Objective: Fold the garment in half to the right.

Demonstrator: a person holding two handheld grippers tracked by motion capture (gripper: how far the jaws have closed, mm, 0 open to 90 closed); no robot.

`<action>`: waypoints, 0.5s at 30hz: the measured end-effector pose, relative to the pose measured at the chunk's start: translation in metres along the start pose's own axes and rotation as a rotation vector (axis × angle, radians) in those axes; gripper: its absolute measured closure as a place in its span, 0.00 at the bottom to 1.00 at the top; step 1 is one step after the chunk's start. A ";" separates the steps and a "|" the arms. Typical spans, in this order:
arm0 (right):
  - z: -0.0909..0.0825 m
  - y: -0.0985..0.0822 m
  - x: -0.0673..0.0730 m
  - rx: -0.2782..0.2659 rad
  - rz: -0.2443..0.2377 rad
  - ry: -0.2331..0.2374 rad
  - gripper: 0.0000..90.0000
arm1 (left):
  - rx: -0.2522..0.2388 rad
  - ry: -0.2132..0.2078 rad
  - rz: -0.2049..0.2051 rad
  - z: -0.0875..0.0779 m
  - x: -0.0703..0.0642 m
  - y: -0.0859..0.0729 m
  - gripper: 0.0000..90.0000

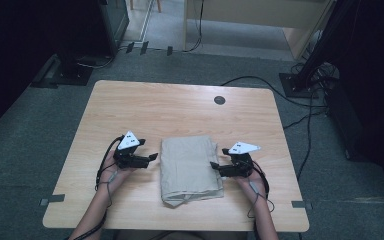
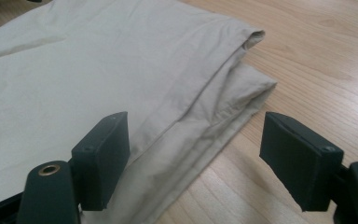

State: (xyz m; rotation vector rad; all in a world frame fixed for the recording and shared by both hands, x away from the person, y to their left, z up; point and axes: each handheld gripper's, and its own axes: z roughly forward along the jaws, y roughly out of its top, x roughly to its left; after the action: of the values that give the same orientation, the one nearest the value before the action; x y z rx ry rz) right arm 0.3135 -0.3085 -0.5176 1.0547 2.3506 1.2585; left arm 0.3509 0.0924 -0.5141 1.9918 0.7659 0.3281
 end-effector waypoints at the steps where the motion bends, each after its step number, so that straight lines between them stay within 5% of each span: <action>1: -0.001 0.000 -0.001 -0.005 0.007 0.000 0.27 | 0.001 0.003 0.003 -0.001 0.000 0.000 0.24; 15: -0.007 -0.008 -0.012 -0.025 0.023 -0.013 0.26 | 0.033 0.042 0.014 -0.001 0.007 -0.007 0.24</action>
State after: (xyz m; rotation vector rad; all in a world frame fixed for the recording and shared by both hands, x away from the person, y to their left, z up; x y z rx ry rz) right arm 0.3150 -0.3240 -0.5210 1.0816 2.3131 1.2824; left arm 0.3533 0.0995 -0.5202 2.0276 0.7882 0.3684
